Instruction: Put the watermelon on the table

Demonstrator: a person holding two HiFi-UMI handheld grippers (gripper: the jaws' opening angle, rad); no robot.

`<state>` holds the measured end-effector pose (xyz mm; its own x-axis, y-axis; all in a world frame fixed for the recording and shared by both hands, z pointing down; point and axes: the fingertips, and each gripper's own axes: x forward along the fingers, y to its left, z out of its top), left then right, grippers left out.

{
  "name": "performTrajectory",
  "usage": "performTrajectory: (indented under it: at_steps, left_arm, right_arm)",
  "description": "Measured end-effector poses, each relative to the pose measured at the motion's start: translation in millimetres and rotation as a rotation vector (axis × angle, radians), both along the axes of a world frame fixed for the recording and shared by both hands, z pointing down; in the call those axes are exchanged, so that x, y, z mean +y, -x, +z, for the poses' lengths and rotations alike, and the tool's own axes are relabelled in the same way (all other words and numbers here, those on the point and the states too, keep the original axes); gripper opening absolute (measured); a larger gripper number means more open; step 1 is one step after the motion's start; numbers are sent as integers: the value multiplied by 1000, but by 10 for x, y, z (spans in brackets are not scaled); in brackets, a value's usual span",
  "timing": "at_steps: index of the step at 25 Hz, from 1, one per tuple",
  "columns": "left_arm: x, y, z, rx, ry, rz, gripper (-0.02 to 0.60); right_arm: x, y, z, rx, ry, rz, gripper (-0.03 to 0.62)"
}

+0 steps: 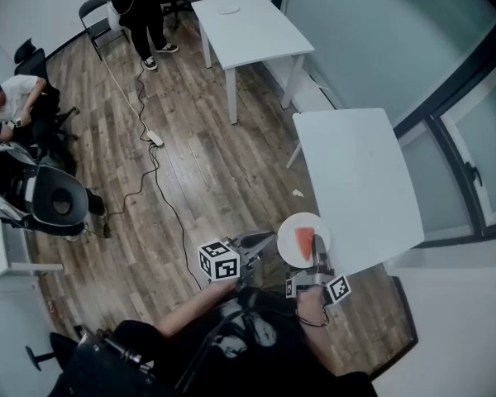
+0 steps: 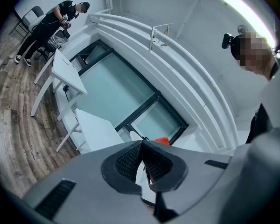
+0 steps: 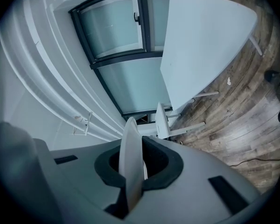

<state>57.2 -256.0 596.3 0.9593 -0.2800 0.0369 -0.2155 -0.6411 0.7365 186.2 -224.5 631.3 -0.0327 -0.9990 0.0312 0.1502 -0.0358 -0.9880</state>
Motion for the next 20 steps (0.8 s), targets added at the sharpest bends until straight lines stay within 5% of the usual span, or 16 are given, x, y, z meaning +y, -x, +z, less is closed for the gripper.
performTrajectory:
  at_steps: [8, 13, 20]
  left_arm:
    - [-869, -169, 134, -9, 0, -66, 5]
    - [-1529, -520, 305, -105, -24, -64, 5]
    - [-2417, -1192, 439, -113, -25, -99, 5]
  right_arm:
    - [-967, -249, 163, 4, 16, -61, 21]
    - [-1772, -698, 162, 29, -12, -103, 21]
    - [-2669, -1373, 217, 102, -70, -149, 21]
